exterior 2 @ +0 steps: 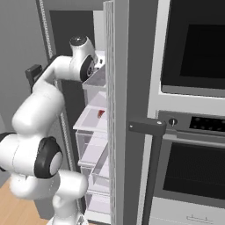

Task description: Place one onion and one steak in each tupperware on the nearby counter, to pack two identical lunches.

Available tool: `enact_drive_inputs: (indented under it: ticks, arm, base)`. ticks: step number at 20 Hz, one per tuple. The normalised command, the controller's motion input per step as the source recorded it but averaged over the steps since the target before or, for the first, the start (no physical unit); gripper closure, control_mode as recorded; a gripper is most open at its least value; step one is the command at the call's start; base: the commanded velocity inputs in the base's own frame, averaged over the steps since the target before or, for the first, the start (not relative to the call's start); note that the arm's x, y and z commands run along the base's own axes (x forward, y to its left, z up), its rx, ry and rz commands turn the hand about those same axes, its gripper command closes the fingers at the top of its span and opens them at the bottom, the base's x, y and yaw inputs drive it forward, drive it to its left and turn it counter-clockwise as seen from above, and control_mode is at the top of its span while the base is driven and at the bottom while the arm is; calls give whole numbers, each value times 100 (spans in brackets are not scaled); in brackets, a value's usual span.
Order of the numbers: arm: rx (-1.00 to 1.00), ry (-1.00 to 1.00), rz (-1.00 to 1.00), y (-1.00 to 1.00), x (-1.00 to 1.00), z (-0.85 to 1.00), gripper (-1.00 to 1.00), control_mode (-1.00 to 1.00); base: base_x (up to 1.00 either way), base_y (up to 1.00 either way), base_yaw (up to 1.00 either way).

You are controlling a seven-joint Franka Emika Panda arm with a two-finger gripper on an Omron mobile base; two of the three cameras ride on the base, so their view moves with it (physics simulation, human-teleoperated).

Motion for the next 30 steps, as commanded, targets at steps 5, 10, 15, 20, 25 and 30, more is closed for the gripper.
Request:
enact_drive_inputs:
  ticks: [5,10,15,20,25,30]
  arm:
    - [0,6,2,17,-100,1,100,-100]
    - [0,0,2,5,-100,-5,100,-100]
    - [-1,6,0,14,-100,-37,100,-100]
    - [-5,5,5,45,-100,-69,100,-100]
    - [0,0,6,16,-80,-31,100,100]
    - [0,0,0,0,0,0,100,100]
  base:
    - [0,0,0]
    - [0,0,0]
    - [0,0,0]
    - [0,0,0]
    - [-20,0,1]
    - [-100,-20,0]
